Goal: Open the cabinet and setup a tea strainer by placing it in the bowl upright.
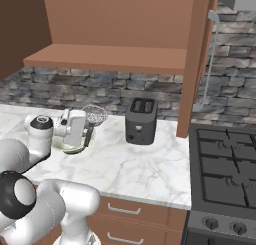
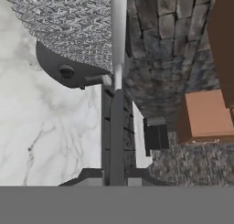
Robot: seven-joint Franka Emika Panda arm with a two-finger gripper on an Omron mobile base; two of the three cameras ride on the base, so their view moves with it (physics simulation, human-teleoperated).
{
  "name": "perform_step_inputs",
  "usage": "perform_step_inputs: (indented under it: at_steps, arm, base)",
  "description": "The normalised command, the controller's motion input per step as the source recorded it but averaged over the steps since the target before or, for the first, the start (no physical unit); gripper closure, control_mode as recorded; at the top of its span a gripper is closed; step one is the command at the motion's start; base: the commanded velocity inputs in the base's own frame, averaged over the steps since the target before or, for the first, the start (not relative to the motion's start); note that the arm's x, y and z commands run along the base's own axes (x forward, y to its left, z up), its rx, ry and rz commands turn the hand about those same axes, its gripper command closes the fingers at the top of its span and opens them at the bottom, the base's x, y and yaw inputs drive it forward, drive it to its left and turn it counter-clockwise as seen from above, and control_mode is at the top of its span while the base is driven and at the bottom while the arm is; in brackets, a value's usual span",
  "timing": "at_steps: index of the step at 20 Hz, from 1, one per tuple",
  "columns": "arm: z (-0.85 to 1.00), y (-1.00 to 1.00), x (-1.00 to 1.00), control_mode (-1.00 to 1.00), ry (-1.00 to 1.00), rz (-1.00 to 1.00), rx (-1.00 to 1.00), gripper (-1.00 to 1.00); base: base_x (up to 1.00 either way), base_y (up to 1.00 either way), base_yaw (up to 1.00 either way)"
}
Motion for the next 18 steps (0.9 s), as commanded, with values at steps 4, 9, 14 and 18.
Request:
perform_step_inputs:
  at_steps: [4, 9, 14, 18]
  arm:
    - [0.0, 0.32, -0.08, -1.0, 0.06, -0.11, -0.04, 1.0]
    - [0.01, 0.27, -0.17, -1.0, 0.03, -0.2, -0.01, 1.0]
    - [0.02, 0.21, -0.65, -1.0, 0.0, -0.32, 0.0, 1.0]
    - [-0.02, 0.49, -0.34, -1.0, 0.01, -0.34, 0.0, 1.0]
  base:
    - [0.0, 0.0, 0.0]
    - [0.0, 0.0, 0.0]
    - [0.0, 0.0, 0.0]
    - [0.0, 0.0, 0.0]
